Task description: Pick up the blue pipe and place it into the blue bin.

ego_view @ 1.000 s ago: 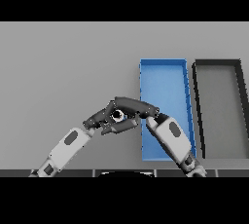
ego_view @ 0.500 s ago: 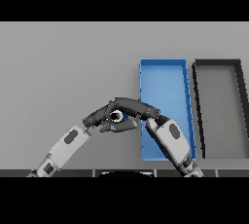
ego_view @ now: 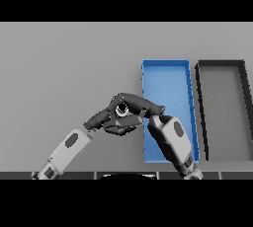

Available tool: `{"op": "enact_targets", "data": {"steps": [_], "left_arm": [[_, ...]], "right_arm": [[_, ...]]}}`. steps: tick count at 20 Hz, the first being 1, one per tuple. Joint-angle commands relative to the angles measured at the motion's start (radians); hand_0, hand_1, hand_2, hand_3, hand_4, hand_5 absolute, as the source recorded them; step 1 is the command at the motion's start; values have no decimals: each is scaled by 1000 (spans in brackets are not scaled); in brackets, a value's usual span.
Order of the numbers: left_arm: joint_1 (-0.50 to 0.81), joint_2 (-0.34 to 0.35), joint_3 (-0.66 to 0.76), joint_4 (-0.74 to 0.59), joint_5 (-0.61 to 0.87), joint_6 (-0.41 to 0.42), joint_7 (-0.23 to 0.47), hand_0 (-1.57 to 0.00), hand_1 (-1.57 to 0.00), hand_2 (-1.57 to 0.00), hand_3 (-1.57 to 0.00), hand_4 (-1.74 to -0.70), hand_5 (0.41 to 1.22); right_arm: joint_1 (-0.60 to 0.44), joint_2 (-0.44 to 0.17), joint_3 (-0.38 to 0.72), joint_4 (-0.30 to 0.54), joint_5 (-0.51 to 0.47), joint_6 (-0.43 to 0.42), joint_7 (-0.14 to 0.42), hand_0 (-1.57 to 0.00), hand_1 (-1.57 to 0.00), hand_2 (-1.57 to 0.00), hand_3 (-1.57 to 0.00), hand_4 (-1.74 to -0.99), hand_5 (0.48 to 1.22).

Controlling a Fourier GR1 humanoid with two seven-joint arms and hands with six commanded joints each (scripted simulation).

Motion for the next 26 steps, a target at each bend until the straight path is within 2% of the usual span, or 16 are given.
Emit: {"op": "enact_targets", "data": {"steps": [1,2,4,6,7,9,11,15,19,21,26], "left_arm": [[10,1,-2,-9,5,0,2,-8,-6,-7,-2,-876,555],[11,3,-3,-4,3,-2,6,-6,-5,-5,-1,-873,543],[14,4,-6,-2,-1,-6,-3,-4,-3,-3,-1,-868,529],[16,10,-3,-4,6,-10,5,-2,-1,-1,0,-865,515],[26,20,-3,-14,4,-10,-1,-1,-1,-1,0,-865,509],[14,19,0,-16,12,-15,10,-1,0,0,0,-863,498],[7,9,-5,-13,12,-18,11,0,0,0,1,-867,486],[25,23,-6,-31,8,-16,2,1,1,1,1,-860,484],[30,35,-1,-41,5,-8,20,1,1,1,1,-841,477],[31,45,4,-43,-3,-1,22,1,1,1,1,-831,470],[16,44,11,-35,-12,10,37,1,1,1,1,-824,462]], "right_arm": [[-12,6,-1,-11,-50,-22,39,-1571,-1571,-1571,-1571,-1492,1221],[-36,9,-13,-7,-105,-58,91,-1571,-1571,-1571,-1571,-1493,1221],[-76,-10,-45,-21,-199,-102,137,-1571,-1571,-1571,-1571,-1494,1221],[-137,-49,-77,-25,-245,-139,143,-1571,-1571,-1571,-1571,-1492,1221],[-182,-86,-76,-17,-282,-191,145,-1571,-1571,-1571,-1571,-1492,1221],[-275,-120,-102,-13,-308,-224,132,-1571,-1571,-1571,-1571,-1494,1221],[-375,-157,-140,38,-304,-206,91,-1571,-1571,-1571,-1571,-1495,1221],[-498,-231,-242,167,-260,-285,20,-1571,-1571,-1571,-1571,-1497,1221],[-514,-323,-308,318,-170,-302,-4,-1571,-1571,-1571,-1571,-1498,1221],[-491,-349,-331,384,-147,-316,10,-1571,-1571,-1571,-1571,-1499,1221],[-342,-389,-364,464,-105,-358,24,-1571,-1571,-1571,-1571,-1499,1221]]}}
